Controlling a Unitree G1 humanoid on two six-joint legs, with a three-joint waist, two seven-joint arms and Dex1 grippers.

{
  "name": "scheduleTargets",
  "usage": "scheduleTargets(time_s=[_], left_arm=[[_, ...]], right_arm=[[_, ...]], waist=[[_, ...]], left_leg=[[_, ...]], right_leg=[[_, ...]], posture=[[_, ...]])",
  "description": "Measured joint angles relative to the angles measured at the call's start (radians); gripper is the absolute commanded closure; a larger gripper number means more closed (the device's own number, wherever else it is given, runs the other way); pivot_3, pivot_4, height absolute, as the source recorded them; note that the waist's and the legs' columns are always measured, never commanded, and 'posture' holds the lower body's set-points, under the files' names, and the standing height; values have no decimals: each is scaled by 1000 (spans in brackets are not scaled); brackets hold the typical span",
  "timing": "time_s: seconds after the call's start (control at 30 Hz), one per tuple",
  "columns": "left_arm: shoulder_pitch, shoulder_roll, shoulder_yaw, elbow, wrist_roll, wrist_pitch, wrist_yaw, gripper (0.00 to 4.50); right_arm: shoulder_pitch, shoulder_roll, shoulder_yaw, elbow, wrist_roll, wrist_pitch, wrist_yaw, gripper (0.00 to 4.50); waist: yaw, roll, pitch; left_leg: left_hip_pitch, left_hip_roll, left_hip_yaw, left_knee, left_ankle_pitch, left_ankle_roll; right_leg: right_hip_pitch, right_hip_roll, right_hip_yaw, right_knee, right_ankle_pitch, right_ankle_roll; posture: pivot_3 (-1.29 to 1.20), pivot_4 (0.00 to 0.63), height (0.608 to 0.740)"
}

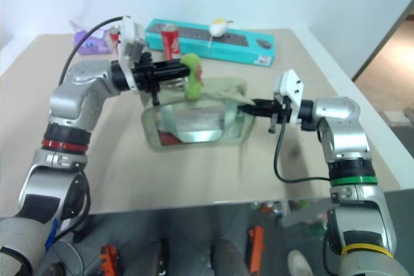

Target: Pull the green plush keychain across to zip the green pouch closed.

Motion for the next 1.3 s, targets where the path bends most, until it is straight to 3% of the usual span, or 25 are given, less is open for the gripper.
scheduleTargets(time_s=[0.3,0.6,0.87,1.03,1.13,1.3], left_arm=[[0,88,-17,-25,-6,105,-109,1097],[54,244,-10,-167,-19,182,-148,1097],[213,342,154,-380,-140,346,-43,1097],[498,217,217,-545,-152,346,179,1097],[525,183,209,-587,-159,359,256,1097],[526,110,211,-616,-159,340,366,2536]], right_arm=[[6,0,0,-6,0,-5,-11,4500],[3,5,1,1,-5,-13,-13,4500],[-13,20,3,26,-8,-27,-13,4500],[-28,27,3,56,-12,-40,-9,4500],[-40,29,3,65,-18,-45,0,4500],[-45,33,4,82,-23,-48,8,4500]], waist=[[0,0,0],[-1,0,0],[-2,0,0],[-1,0,0],[0,-1,0],[-1,0,0]], left_leg=[[0,0,0,0,0,0],[0,0,0,0,0,0],[1,1,0,0,0,0],[3,1,2,0,0,0],[3,1,1,1,0,0],[5,1,2,1,1,0]], right_leg=[[0,0,0,0,0,0],[0,0,0,0,0,0],[0,0,0,0,-1,1],[2,-1,1,1,0,0],[2,0,1,2,1,1],[3,0,2,1,1,1]], posture=[[0,150,740],[0,150,740],[0,150,740],[0,150,740],[0,150,740],[0,150,740]])
